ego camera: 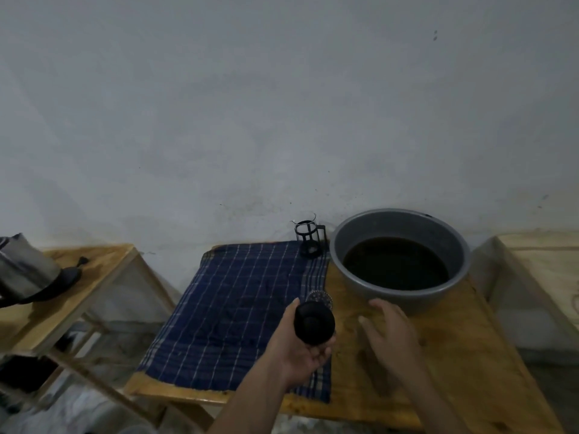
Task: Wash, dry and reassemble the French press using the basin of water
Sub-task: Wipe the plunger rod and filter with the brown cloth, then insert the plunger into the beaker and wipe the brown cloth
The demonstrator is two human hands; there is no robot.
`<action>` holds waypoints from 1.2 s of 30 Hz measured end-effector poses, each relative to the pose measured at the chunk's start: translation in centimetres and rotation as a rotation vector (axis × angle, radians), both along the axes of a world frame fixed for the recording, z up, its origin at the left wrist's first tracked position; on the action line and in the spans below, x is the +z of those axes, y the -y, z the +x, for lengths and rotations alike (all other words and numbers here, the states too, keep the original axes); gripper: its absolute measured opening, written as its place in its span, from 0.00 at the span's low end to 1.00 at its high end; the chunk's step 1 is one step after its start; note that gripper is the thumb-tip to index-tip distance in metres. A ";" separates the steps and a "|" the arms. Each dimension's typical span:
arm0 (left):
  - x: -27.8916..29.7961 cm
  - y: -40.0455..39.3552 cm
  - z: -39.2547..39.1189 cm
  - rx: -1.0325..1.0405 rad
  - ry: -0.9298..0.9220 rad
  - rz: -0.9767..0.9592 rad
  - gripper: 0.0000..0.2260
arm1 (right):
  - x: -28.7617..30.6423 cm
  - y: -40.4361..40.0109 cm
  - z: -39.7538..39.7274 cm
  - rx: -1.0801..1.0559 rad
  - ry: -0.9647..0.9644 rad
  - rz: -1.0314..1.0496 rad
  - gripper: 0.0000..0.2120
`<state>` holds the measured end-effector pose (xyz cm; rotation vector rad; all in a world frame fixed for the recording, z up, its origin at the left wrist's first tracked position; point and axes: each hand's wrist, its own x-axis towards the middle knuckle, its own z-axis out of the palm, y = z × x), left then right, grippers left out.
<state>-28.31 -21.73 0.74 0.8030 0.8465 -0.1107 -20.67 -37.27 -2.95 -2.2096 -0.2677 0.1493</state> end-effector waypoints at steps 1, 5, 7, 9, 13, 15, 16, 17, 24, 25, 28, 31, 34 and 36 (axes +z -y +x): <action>-0.1 -0.1 0.3 -0.013 -0.010 0.004 0.28 | 1.3 -0.3 -0.5 0.081 0.069 0.075 0.17; -0.4 -0.3 1.7 -0.069 -0.052 0.010 0.29 | 3.7 -2.1 -1.3 0.419 0.262 0.054 0.14; -0.5 -0.8 2.7 -0.108 -0.058 0.012 0.28 | 3.5 -3.0 -0.4 0.420 0.301 -0.011 0.16; -0.2 -1.5 3.5 -0.141 -0.025 0.033 0.26 | 3.3 -3.8 0.7 0.388 0.303 -0.036 0.15; 0.2 -3.5 5.2 -0.243 0.084 0.054 0.24 | 3.7 -5.3 3.0 0.402 0.268 -0.070 0.15; 0.6 -5.0 6.3 -0.307 0.112 0.104 0.24 | 4.3 -6.3 4.3 0.416 0.280 -0.113 0.14; 0.8 -5.8 7.0 -0.336 0.126 0.117 0.24 | 4.7 -6.8 5.2 0.432 0.287 -0.141 0.15; 1.0 -6.7 7.7 -0.366 0.156 0.115 0.24 | 5.0 -7.3 6.2 0.448 0.294 -0.158 0.14; 2.3 -11.0 11.3 -0.477 0.355 0.124 0.20 | 7.2 -10.5 10.5 0.266 0.139 0.126 0.07; 2.4 -11.6 11.8 -0.473 0.375 0.150 0.19 | 7.2 -11.0 11.0 0.234 0.139 0.139 0.08; 2.6 -13.1 13.5 -0.447 0.417 0.195 0.17 | 7.5 -12.6 12.2 0.159 0.143 0.112 0.10; 2.8 -13.9 15.0 -0.407 0.450 0.184 0.15 | 7.8 -14.0 13.0 0.099 0.169 0.097 0.12; 3.1 -14.6 16.3 -0.362 0.500 0.150 0.11 | 8.4 -15.1 13.8 0.081 0.189 0.072 0.12; 3.2 -15.4 17.1 -0.362 0.532 0.149 0.09 | 8.7 -15.7 14.8 0.119 0.180 0.073 0.11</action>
